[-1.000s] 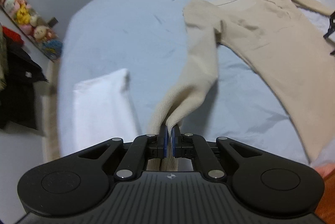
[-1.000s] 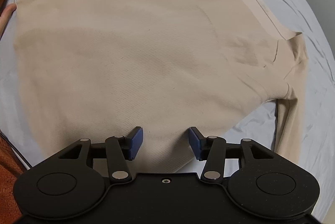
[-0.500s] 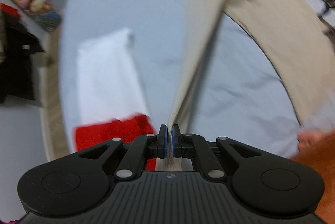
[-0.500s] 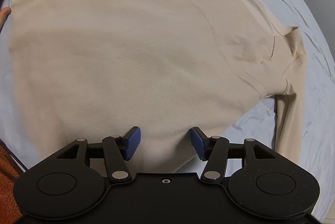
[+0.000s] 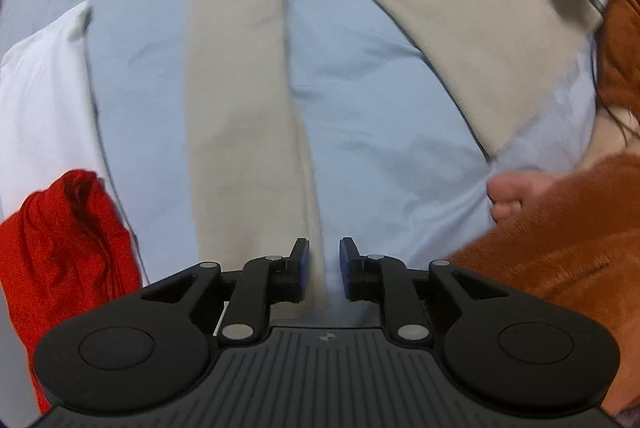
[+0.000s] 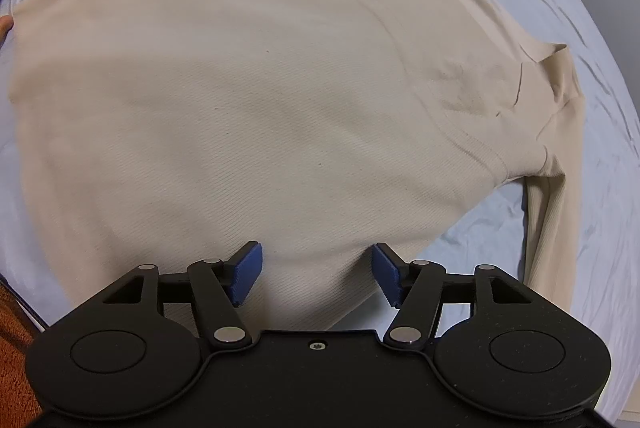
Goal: Fold clothes
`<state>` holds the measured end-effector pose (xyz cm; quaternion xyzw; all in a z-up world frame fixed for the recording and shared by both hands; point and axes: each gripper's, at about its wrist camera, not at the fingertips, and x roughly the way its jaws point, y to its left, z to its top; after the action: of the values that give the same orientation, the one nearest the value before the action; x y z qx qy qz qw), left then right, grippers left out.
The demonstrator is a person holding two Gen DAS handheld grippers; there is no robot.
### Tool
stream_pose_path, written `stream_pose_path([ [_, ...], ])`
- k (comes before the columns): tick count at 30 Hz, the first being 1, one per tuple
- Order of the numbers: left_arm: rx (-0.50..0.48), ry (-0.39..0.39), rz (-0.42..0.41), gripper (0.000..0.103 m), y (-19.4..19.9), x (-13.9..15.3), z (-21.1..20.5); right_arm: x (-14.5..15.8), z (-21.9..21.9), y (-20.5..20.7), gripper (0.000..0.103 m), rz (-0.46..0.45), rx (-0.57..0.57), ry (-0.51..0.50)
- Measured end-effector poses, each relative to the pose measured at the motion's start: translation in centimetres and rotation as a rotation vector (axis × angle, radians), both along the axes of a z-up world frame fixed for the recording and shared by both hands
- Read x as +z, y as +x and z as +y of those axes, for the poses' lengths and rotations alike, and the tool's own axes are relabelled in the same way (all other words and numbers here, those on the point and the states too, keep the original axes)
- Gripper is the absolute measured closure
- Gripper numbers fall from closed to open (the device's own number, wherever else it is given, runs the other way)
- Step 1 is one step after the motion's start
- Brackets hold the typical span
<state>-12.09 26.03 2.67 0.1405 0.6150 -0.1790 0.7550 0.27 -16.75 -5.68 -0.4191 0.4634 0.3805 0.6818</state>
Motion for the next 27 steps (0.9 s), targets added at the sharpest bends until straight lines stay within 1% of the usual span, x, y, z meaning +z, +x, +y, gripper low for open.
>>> stream_pose_path([
  [1,0.042,-0.006,-0.033,0.078,0.3,0.3,0.6,0.0,0.0,0.0,0.044,0.002,-0.002,0.000],
  [2,0.096,-0.004,-0.073,0.076,0.8,0.6,1.4,-0.1,0.1,0.1,0.044,0.004,-0.003,-0.001],
  [4,0.166,0.017,-0.121,0.075,1.5,0.7,2.4,-0.2,0.3,0.1,0.043,0.007,-0.006,-0.004],
  [5,0.218,0.031,-0.142,0.075,2.3,0.4,3.2,-0.3,0.3,0.2,0.043,0.008,-0.006,-0.006],
  [6,0.248,0.038,-0.147,0.075,2.8,0.2,3.6,-0.5,0.3,0.2,0.043,0.009,-0.005,-0.007],
  [9,0.290,0.037,-0.123,0.075,4.1,-1.1,4.1,0.2,0.1,-0.7,0.042,0.008,-0.003,-0.011],
  [11,0.287,0.035,-0.063,0.075,4.7,-3.0,3.7,0.2,0.0,-0.8,0.042,0.010,-0.008,-0.009],
  [13,0.276,0.053,-0.019,0.075,5.0,-4.1,3.4,0.2,-0.1,-0.8,0.042,0.013,-0.019,-0.004],
  [14,0.282,0.054,-0.010,0.076,5.1,-4.3,3.4,0.2,-0.2,-0.8,0.041,0.015,-0.023,-0.001],
  [15,0.295,0.048,-0.007,0.080,5.2,-4.4,3.6,0.2,-0.2,-0.8,0.040,0.015,-0.026,0.001],
  [16,0.303,0.043,-0.006,0.096,5.2,-4.4,3.7,0.2,-0.3,-0.8,0.040,0.016,-0.028,0.003],
  [17,0.305,0.045,-0.008,0.100,5.2,-4.2,3.9,0.2,-0.3,-0.9,0.040,0.018,-0.028,0.004],
  [19,0.306,0.067,-0.027,0.100,5.3,-3.6,4.3,0.2,-0.3,-0.9,0.040,0.022,-0.027,0.006],
  [22,0.318,0.129,-0.089,0.101,5.7,-2.2,5.0,0.1,-0.2,-1.0,0.039,0.023,-0.023,0.006],
  [24,0.390,0.166,-0.129,0.101,6.3,-1.2,6.2,0.2,-0.2,-1.2,0.038,0.022,-0.022,0.008],
  [25,0.417,0.200,-0.143,0.101,6.7,-0.9,6.8,0.2,-0.3,-1.2,0.038,0.023,-0.022,0.009],
  [27,0.426,0.250,-0.143,0.100,7.2,-0.9,6.9,0.3,-0.4,-1.4,0.038,0.027,-0.028,0.016],
])
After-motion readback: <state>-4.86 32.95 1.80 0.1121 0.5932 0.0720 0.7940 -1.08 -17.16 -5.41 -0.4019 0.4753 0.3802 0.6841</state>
